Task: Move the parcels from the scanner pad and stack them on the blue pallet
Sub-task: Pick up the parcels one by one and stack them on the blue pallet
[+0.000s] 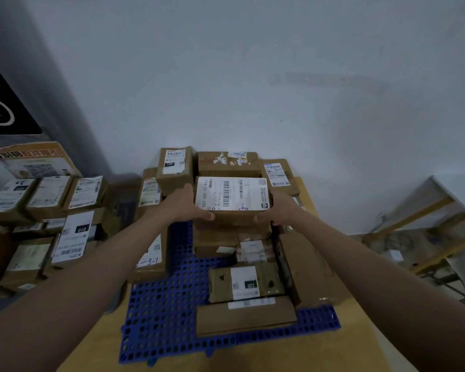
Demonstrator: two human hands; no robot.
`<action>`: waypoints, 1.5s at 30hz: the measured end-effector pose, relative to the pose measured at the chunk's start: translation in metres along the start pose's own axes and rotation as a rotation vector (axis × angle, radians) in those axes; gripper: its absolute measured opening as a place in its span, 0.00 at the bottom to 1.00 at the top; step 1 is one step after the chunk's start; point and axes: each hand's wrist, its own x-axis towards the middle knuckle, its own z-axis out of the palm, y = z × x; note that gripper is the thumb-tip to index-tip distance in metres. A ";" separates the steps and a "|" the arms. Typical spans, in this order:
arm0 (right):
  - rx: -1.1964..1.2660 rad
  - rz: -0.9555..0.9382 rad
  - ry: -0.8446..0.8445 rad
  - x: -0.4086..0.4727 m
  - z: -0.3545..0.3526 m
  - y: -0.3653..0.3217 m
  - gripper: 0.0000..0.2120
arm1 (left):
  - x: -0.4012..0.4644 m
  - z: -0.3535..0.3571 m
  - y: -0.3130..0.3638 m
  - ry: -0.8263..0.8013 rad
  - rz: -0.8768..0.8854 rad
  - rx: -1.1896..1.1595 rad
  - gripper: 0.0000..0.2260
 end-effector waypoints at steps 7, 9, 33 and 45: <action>0.076 -0.002 0.082 0.075 -0.011 0.021 0.26 | 0.055 0.001 0.016 0.065 -0.021 -0.066 0.33; 0.106 0.021 0.097 0.093 -0.012 0.025 0.27 | 0.070 0.000 0.020 0.078 -0.014 -0.084 0.30; 0.098 0.042 0.019 0.196 0.008 0.041 0.21 | 0.153 0.009 0.012 0.089 -0.136 0.013 0.19; -0.147 0.070 0.081 0.120 -0.007 0.008 0.31 | 0.073 -0.010 0.006 0.025 -0.163 0.122 0.27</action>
